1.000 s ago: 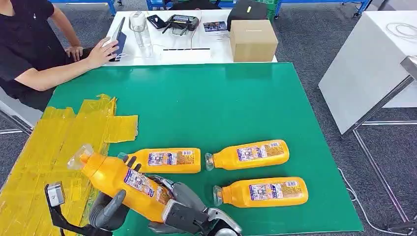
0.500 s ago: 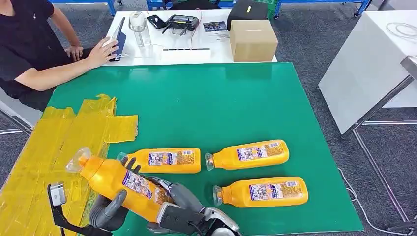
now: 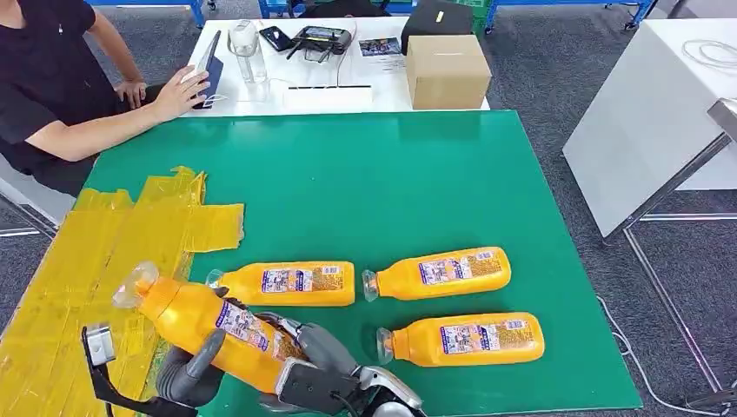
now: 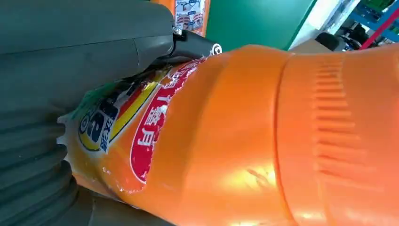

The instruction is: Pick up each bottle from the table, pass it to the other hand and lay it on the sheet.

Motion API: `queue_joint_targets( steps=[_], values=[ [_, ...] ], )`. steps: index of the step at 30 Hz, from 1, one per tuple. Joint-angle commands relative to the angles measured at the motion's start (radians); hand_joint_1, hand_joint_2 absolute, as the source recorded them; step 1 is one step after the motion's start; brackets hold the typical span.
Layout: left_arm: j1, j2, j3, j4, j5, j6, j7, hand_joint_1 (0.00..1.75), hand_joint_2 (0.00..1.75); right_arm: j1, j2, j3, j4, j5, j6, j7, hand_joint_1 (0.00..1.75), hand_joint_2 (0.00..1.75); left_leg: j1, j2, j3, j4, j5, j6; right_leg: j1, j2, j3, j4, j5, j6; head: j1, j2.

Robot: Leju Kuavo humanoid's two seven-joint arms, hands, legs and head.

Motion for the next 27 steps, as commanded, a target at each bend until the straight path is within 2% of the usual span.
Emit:
queue_joint_targets(
  steps=[1,2,3,5,10,12,13,15,18,20,24,26,27],
  values=[
    [-0.023,-0.004,0.023,-0.027,-0.103,0.012,-0.019,1.75,1.75,0.002,-0.042,-0.048,-0.058,0.055,-0.057,0.045,0.03,1.75,0.000,-0.003,0.001,0.000,0.000,0.001,0.000,-0.002,0.002,0.000,0.000,0.000,0.000,0.000],
    [-0.022,0.002,0.037,-0.036,-0.144,0.016,-0.025,1.75,1.75,-0.017,-0.073,-0.046,-0.081,0.046,-0.030,0.094,0.00,1.75,0.000,-0.002,0.000,0.000,0.000,0.001,0.000,-0.002,0.001,0.000,0.000,0.000,0.000,0.000],
    [-0.022,0.005,0.056,-0.045,-0.205,0.022,-0.045,1.75,1.75,-0.035,-0.113,-0.053,-0.130,0.049,-0.048,0.119,0.00,0.00,0.000,-0.003,0.001,0.000,0.000,0.001,0.000,-0.003,0.002,0.000,-0.001,0.000,0.000,0.000],
    [-0.025,0.000,0.102,-0.053,-0.252,0.008,-0.043,1.75,1.75,-0.043,-0.149,-0.087,-0.187,0.021,-0.034,0.144,0.00,0.00,0.000,-0.003,-0.001,0.001,0.000,0.001,0.000,-0.002,0.000,0.000,0.000,0.001,0.000,0.000],
    [-0.024,-0.006,0.105,-0.050,-0.253,0.002,-0.041,1.75,1.75,-0.038,-0.142,-0.085,-0.183,0.022,-0.033,0.143,0.00,0.00,-0.001,-0.001,0.000,0.000,0.000,0.001,-0.001,-0.001,0.001,0.000,0.000,0.000,0.000,0.000],
    [-0.033,0.020,0.147,-0.054,-0.395,0.010,-0.073,1.75,1.75,-0.029,-0.160,-0.120,-0.226,0.035,-0.078,0.145,0.00,0.00,-0.001,-0.002,0.001,0.000,0.000,0.001,-0.001,-0.001,0.001,0.000,0.000,0.001,0.000,0.000],
    [-0.039,0.012,0.202,-0.062,-0.515,0.047,-0.101,1.75,1.75,-0.021,-0.174,-0.155,-0.266,0.042,-0.089,0.154,0.00,0.00,-0.001,-0.003,0.003,0.000,0.000,0.001,-0.001,-0.002,0.003,-0.001,0.000,0.001,0.000,0.000],
    [-0.071,0.013,0.275,-0.062,-0.682,0.072,-0.119,1.75,1.75,-0.064,-0.211,-0.217,-0.295,0.029,-0.058,0.161,0.00,0.00,-0.001,-0.003,0.000,0.001,0.000,0.001,-0.001,-0.002,0.000,0.001,0.000,0.001,0.000,0.000],
    [-0.100,0.005,0.353,-0.072,-0.971,0.111,-0.159,1.75,1.75,-0.080,-0.219,-0.345,-0.318,0.039,0.002,0.156,0.00,0.00,-0.001,-0.003,-0.002,0.002,0.001,0.001,-0.001,-0.002,-0.001,0.001,0.001,0.001,-0.001,0.000],
    [-0.110,0.017,0.363,-0.079,-1.108,0.123,-0.169,1.75,1.75,-0.072,-0.213,-0.397,-0.333,0.052,0.023,0.165,0.00,0.00,-0.001,-0.002,-0.001,0.001,0.001,0.001,-0.001,-0.001,-0.001,0.001,0.001,0.001,0.000,0.000],
    [-0.122,0.071,0.326,-0.062,-1.427,0.218,-0.186,1.75,1.75,-0.062,-0.210,-0.420,-0.326,0.070,0.046,0.173,0.00,0.00,-0.001,-0.004,0.001,0.000,0.001,0.001,-0.001,-0.003,0.002,0.000,0.000,0.001,0.000,0.000],
    [-0.125,0.124,0.304,-0.026,-1.623,0.302,-0.158,1.75,1.75,-0.059,-0.205,-0.422,-0.315,0.070,0.050,0.173,0.00,0.00,-0.001,-0.003,0.001,0.000,0.001,0.001,-0.001,-0.002,0.002,0.000,0.000,0.001,-0.001,0.000],
    [-0.128,0.139,0.304,-0.009,-1.634,0.310,-0.154,1.75,1.75,-0.060,-0.205,-0.421,-0.311,0.070,0.051,0.173,0.00,0.00,-0.001,-0.004,0.002,-0.001,0.001,0.001,-0.001,-0.002,0.003,0.000,0.000,0.000,0.000,0.000]
  ],
)
